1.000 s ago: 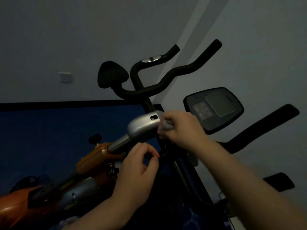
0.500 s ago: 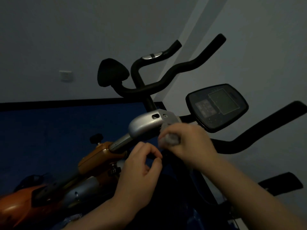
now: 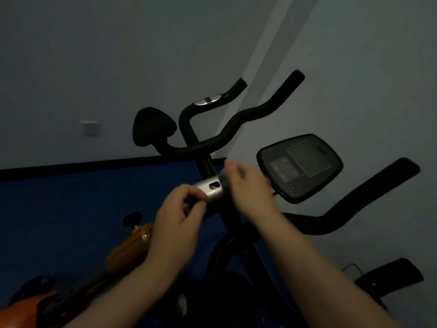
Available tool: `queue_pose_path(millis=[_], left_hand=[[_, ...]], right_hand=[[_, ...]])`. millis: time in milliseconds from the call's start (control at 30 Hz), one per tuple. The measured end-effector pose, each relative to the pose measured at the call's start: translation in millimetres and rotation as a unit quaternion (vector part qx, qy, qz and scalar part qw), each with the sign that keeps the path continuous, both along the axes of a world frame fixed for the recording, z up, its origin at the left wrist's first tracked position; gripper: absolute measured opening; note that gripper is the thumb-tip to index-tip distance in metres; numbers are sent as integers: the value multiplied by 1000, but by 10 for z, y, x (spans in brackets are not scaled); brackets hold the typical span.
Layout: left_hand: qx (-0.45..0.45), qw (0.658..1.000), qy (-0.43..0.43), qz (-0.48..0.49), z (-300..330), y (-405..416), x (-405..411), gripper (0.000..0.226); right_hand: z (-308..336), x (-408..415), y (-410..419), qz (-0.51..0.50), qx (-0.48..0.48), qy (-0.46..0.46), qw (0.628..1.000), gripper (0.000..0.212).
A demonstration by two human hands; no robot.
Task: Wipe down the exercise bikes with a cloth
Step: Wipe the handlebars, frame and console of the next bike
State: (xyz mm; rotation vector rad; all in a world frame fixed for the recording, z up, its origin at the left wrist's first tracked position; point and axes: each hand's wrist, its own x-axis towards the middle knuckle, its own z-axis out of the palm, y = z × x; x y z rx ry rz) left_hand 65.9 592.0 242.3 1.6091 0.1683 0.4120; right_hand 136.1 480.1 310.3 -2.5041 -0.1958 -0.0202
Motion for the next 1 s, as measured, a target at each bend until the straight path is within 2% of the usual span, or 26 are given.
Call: queue_pose_path(millis=[33, 100, 200, 300, 367, 433, 500, 567, 633, 700, 767, 867, 900, 1000], left_hand=[[29, 1000, 3, 12, -39, 59, 87, 8], [70, 997, 23, 28, -141, 118, 204, 20], [85, 995, 41, -6, -235, 107, 342, 33], [107, 992, 30, -62, -326, 34, 395, 46], [109, 990, 18, -87, -375, 54, 407, 52], [98, 988, 13, -118, -393, 117, 418, 55], [64, 986, 23, -149, -385, 169, 422, 51], [-46, 983, 48, -169, -332, 198, 407, 40], [-202, 961, 75, -171, -281, 236, 399, 37], [-303, 935, 94, -160, -268, 307, 418, 39], [-329, 928, 96, -150, -262, 365, 426, 42], [-329, 925, 101, -158, -239, 396, 440, 46], [-324, 926, 104, -165, -239, 395, 444, 47], [-312, 926, 110, -182, -207, 365, 441, 51]], right_hand=[[-93, -73, 112, 38, -28, 34, 998, 43], [-184, -182, 156, 85, -75, 44, 993, 48], [-155, 120, 24, 70, -157, 81, 982, 40], [-92, 460, 79, -22, -162, 142, 976, 35], [-110, 395, 131, -9, -162, 124, 979, 36], [-120, 140, 109, 41, -112, 93, 988, 39], [-125, -20, 46, 70, -28, 86, 993, 42], [-195, 109, 7, 60, 9, 69, 996, 41], [-265, 158, 76, 46, -21, 19, 999, 39], [-333, 35, 199, 92, -110, -72, 987, 38], [-365, -132, 180, 170, -182, -128, 960, 41], [-225, -93, -67, 267, -240, -111, 927, 44], [-184, -29, -125, 264, -229, -93, 932, 43], [-135, 38, -46, 164, -142, -49, 975, 39]])
